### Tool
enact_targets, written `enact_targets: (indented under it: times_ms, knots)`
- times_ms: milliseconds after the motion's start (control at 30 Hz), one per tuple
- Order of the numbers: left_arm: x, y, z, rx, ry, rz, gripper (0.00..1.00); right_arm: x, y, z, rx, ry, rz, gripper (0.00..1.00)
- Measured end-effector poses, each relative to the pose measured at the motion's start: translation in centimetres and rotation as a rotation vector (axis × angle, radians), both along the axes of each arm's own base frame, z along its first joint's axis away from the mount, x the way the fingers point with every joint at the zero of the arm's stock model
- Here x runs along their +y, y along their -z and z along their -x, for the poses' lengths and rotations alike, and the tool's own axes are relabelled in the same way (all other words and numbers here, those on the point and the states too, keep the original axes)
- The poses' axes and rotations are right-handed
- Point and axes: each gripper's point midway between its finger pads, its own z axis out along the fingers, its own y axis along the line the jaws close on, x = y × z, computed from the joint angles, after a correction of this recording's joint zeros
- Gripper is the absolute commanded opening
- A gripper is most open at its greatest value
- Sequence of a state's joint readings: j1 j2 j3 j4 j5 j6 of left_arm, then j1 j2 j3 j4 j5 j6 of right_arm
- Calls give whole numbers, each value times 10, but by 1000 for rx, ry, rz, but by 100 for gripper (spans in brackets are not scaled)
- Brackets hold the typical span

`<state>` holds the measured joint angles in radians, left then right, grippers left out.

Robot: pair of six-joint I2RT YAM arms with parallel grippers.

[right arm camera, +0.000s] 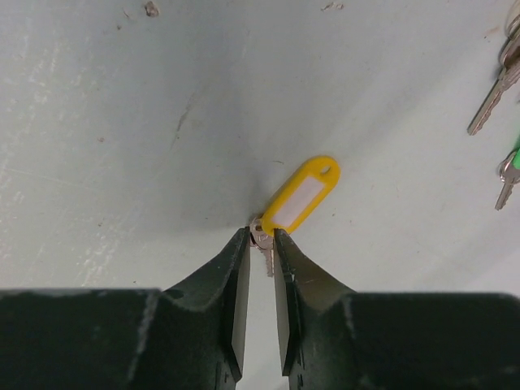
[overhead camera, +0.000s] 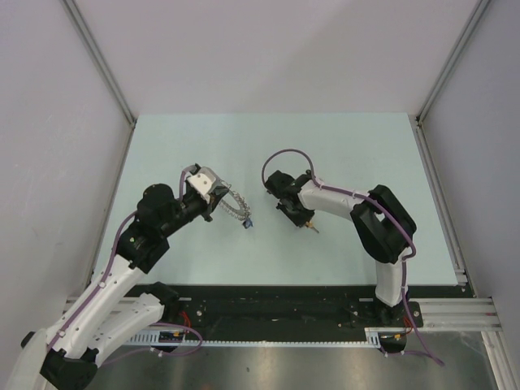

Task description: Put the keys on the keyring

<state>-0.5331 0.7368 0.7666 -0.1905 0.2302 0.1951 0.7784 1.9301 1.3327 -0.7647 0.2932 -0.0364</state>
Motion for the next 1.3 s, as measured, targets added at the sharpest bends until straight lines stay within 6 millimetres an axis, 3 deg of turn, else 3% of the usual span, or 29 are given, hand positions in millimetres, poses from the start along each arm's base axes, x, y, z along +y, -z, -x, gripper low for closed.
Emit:
enact_targets:
  times_ms: [733, 1100, 1300]
  knots:
    - [1, 0, -1, -5, -2, -6, 0, -7, 0, 3, 24, -72, 61, 26]
    - [1, 0, -1, -5, -1, -6, 1, -8, 0, 2, 28, -97, 72, 23]
    - [1, 0, -1, -5, -1, -6, 0, -10, 8, 3, 46, -105, 92, 17]
